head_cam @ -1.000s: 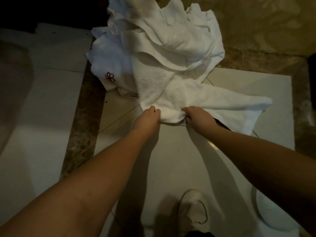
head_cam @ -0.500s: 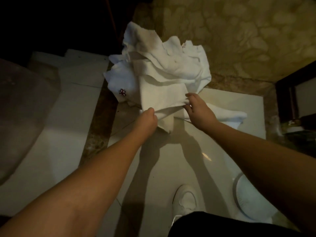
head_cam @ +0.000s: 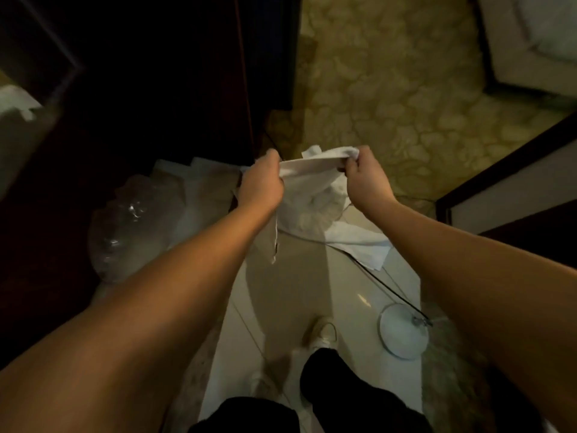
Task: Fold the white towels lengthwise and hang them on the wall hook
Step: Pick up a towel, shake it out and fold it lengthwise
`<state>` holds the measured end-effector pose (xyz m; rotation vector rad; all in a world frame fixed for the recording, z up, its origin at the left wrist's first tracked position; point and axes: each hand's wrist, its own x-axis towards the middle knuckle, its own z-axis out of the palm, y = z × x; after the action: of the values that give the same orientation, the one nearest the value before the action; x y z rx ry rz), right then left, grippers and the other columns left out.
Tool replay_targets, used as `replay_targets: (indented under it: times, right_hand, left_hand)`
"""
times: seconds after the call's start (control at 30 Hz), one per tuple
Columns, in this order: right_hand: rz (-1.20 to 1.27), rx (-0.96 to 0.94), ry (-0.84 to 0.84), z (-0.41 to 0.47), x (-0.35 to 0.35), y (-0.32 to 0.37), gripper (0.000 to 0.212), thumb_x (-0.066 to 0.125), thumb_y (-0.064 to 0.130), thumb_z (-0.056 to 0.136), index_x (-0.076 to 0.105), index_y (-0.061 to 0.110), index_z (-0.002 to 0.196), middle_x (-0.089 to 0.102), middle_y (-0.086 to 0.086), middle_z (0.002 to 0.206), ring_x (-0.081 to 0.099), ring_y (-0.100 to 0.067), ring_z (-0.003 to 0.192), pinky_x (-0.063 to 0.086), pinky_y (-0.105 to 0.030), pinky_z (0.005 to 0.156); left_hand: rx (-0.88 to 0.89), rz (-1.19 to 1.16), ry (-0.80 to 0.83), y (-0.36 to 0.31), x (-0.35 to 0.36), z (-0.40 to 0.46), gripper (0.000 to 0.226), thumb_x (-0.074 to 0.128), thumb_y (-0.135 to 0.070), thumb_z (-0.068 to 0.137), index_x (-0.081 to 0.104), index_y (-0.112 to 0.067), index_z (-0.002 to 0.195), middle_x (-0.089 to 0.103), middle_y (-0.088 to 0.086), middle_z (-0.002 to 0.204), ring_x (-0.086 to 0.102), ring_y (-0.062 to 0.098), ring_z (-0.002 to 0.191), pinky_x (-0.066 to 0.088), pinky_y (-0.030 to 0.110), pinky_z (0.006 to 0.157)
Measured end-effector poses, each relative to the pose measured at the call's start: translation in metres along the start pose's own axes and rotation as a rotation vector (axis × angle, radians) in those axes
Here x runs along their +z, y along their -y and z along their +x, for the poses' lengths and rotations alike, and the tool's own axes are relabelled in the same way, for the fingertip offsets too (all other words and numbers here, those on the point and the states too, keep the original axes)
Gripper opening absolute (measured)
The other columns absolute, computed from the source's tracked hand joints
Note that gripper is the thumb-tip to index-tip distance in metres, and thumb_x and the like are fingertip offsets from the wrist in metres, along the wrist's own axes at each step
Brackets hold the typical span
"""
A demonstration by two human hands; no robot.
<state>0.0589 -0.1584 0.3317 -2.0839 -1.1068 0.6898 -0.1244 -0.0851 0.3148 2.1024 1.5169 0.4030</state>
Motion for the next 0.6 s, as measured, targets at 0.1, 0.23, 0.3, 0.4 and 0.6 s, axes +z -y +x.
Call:
replay_targets:
  times: [0.1, 0.23, 0.3, 0.4, 0.6]
  right_hand:
    - [-0.054, -0.066, -0.012, -0.035, -0.05, 0.069, 0.018, 0.036, 0.026, 0.106, 0.05, 0.015, 0.106, 0.059, 0.0, 0.093, 0.055, -0.012, 0.079, 0.039, -0.031, 0.059]
    - [-0.094, -0.171, 0.001, -0.092, -0.101, 0.142, 0.016, 0.038, 0.022, 0.104, 0.05, 0.013, 0.105, 0.057, 0.0, 0.094, 0.053, -0.021, 0.081, 0.035, -0.035, 0.064]
    - [-0.082, -0.223, 0.001, -0.12, -0.121, 0.168, 0.014, 0.038, 0.02, 0.102, 0.05, 0.013, 0.103, 0.057, -0.002, 0.095, 0.053, -0.022, 0.084, 0.035, -0.035, 0.068]
    - [-0.063, -0.264, 0.013, -0.167, -0.149, 0.192, 0.008, 0.04, 0.017, 0.102, 0.046, 0.02, 0.097, 0.052, 0.005, 0.09, 0.051, -0.019, 0.084, 0.033, -0.032, 0.07]
    - [-0.056, -0.365, 0.044, -0.271, -0.191, 0.194, 0.009, 0.043, 0.022, 0.105, 0.048, 0.023, 0.098, 0.055, 0.005, 0.091, 0.054, -0.019, 0.083, 0.036, -0.032, 0.07]
  left_hand:
    - [-0.01, 0.019, -0.039, -0.029, -0.076, -0.025, 0.013, 0.047, -0.004, 0.093, 0.053, -0.013, 0.1, 0.054, 0.008, 0.095, 0.058, 0.034, 0.09, 0.041, 0.041, 0.069]
    - [0.02, 0.075, -0.065, -0.058, -0.156, -0.076, 0.01, 0.049, -0.002, 0.089, 0.057, -0.008, 0.087, 0.049, 0.011, 0.088, 0.057, 0.039, 0.087, 0.034, 0.038, 0.066]
    - [-0.001, 0.087, -0.124, -0.071, -0.188, -0.106, 0.013, 0.05, -0.003, 0.089, 0.063, -0.004, 0.091, 0.055, 0.016, 0.091, 0.058, 0.041, 0.09, 0.036, 0.04, 0.066]
    - [-0.017, 0.195, -0.146, -0.085, -0.225, -0.163, 0.022, 0.046, -0.008, 0.094, 0.066, -0.003, 0.102, 0.062, 0.02, 0.106, 0.06, 0.04, 0.102, 0.045, 0.045, 0.08]
    - [-0.127, 0.101, -0.223, -0.107, -0.261, -0.297, 0.028, 0.052, -0.01, 0.095, 0.069, -0.011, 0.118, 0.059, 0.015, 0.116, 0.057, 0.035, 0.107, 0.044, 0.039, 0.085]
